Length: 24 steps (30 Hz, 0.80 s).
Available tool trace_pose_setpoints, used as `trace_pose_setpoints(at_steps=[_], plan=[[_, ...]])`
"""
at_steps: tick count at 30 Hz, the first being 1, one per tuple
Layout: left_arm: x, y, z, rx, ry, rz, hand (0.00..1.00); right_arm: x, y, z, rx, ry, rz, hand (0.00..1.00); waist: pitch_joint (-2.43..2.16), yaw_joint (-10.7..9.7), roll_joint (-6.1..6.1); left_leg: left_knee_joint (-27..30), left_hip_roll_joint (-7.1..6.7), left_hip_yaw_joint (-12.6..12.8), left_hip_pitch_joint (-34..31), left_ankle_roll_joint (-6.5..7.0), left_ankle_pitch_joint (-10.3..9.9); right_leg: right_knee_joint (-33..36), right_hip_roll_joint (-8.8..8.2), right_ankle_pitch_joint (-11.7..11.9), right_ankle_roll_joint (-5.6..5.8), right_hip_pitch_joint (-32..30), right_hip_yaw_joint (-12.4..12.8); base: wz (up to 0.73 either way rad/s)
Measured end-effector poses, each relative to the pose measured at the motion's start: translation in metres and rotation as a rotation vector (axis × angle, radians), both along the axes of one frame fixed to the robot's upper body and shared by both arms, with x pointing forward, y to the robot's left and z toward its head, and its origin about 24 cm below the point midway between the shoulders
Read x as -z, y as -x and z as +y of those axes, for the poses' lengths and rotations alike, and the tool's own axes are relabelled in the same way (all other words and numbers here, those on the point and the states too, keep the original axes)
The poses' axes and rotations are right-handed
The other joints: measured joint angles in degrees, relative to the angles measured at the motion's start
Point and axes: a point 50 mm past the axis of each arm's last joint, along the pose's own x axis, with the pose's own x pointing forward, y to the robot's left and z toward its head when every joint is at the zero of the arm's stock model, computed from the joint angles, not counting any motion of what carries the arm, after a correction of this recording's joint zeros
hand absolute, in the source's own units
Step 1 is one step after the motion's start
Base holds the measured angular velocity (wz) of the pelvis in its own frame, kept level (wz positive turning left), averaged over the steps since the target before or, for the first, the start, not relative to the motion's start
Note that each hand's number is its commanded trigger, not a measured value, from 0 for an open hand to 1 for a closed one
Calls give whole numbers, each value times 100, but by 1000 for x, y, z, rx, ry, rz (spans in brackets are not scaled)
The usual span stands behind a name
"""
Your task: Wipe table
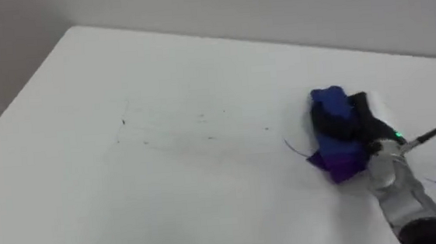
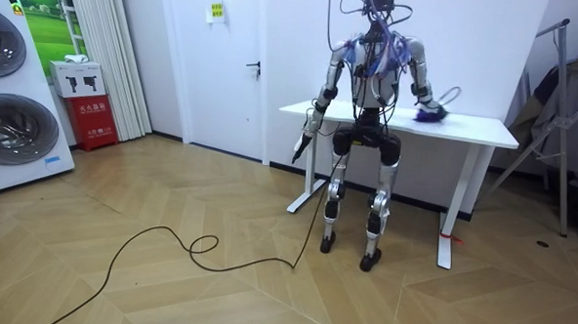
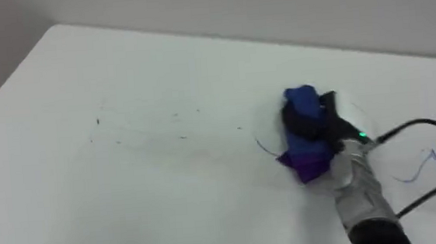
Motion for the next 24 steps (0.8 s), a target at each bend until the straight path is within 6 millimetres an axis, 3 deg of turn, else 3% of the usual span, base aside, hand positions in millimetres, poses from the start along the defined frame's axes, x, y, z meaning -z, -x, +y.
trace_pose_setpoints(at_steps=[1,3,5,8,9,11,14,16,17,18,20,21,23,24], plan=[[-1,7,4,0,-12,18,0,5,22,-17,73,16,39,100,11,-30,-41,-4,-5,-1,102,4,-6,-21,0,22,15,123,-8,12],[-1,10,5,0,-17,14,0,8,42,-33,159,26,67,100,20,-29,-54,-2,-4,2,202,20,-29,-20,1,36,16,193,-7,-15],[-2,4,4,7,-17,-17,0,5,42,-36,170,33,57,100,34,-22,-19,28,12,3,195,26,-81,-38,14,36,17,190,-20,-21],[-1,-24,-7,56,-15,-99,0,-2,21,-29,137,47,32,100,95,7,101,-11,32,18,188,25,-143,-88,32,43,32,137,-48,-23],[1,-35,-16,84,0,-118,0,-5,7,-23,116,60,36,100,124,33,190,-10,49,48,188,28,-142,-81,56,95,38,115,21,-40],[3,-51,-29,122,29,-144,0,-9,-14,-4,19,91,57,100,127,202,289,-13,107,231,172,26,-145,41,86,126,8,-4,201,-54],[4,-71,-44,165,61,-175,0,-24,-66,70,-312,117,47,100,119,565,277,-57,157,303,134,-29,-131,192,165,203,-115,-280,301,-71],[6,-76,-57,191,97,-186,0,-44,-101,146,-618,169,-10,100,152,681,233,-56,179,119,32,-36,-55,171,204,237,-169,-342,137,3],[6,-77,-61,205,106,-193,0,-49,-106,159,-670,169,-28,100,158,693,207,-57,173,48,20,-39,-31,159,212,233,-172,-360,102,61],[6,-80,-68,230,127,-213,0,-58,-114,171,-730,158,-57,100,170,904,171,-46,155,-71,-32,-49,10,89,214,234,-173,-370,2,59],[6,-70,-66,226,123,-218,0,-67,-121,174,-744,154,-81,100,180,1099,128,-58,109,-268,-72,-43,37,3,189,224,-157,-297,-177,57],[8,-53,-59,206,101,-177,0,-66,-120,169,-726,148,-83,100,182,1148,120,-62,83,-380,-73,-36,34,-21,169,213,-139,-230,-297,63],[8,-26,-45,196,50,-107,0,-52,-110,150,-669,135,-49,100,180,1121,97,-62,52,-569,-68,-25,27,-38,148,211,-135,-115,-522,66],[7,-8,-36,208,11,-60,0,-30,-88,127,-610,119,14,100,179,1087,81,-62,3,-679,-47,-3,14,-117,127,208,-126,13,-632,65]])
